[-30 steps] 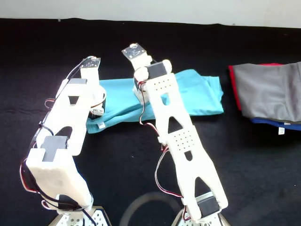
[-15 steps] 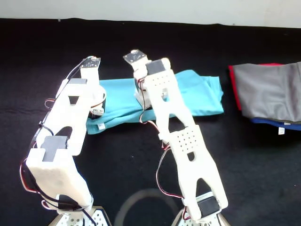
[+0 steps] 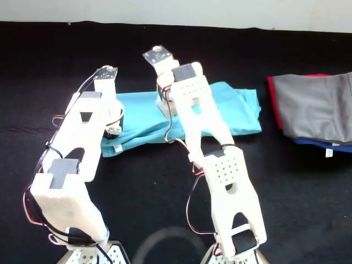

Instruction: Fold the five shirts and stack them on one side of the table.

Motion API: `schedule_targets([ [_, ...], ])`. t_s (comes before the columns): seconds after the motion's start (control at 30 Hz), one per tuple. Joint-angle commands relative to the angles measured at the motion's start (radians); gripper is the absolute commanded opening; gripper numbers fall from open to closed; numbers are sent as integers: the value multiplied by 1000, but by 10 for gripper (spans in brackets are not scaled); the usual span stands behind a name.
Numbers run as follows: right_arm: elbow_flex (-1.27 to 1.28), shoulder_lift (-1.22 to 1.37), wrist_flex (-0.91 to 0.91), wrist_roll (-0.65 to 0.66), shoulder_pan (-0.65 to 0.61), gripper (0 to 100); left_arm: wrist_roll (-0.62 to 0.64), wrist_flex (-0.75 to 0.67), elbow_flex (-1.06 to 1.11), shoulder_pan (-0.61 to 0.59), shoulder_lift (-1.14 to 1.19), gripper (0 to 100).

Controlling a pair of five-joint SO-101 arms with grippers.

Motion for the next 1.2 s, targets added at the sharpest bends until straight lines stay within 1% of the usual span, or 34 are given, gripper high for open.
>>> schedule_targets([
  [0.0,50,-84,-159,9,5,5,5,-26,-2,12,-15,8],
  [0.1,139,-84,-216,9,7,5,5,-26,-2,12,-15,8],
  [0.17,180,-87,-186,9,4,5,5,-26,-2,12,-15,8],
  [0.23,185,-96,-110,9,1,5,5,-26,-2,12,-15,8],
  [0.43,81,-87,147,12,5,5,5,-26,-2,12,-15,8],
  [0.53,81,-88,248,72,4,5,5,-26,-2,12,-15,8],
  [0.8,71,-96,242,86,16,5,5,-26,-2,12,-15,8],
  [0.93,56,-96,173,81,31,5,5,-26,-2,12,-15,8],
  [1.03,-24,-96,173,80,31,5,5,-26,-2,12,-15,8],
  [1.17,-186,-88,246,80,8,5,5,-26,-4,5,-15,8],
])
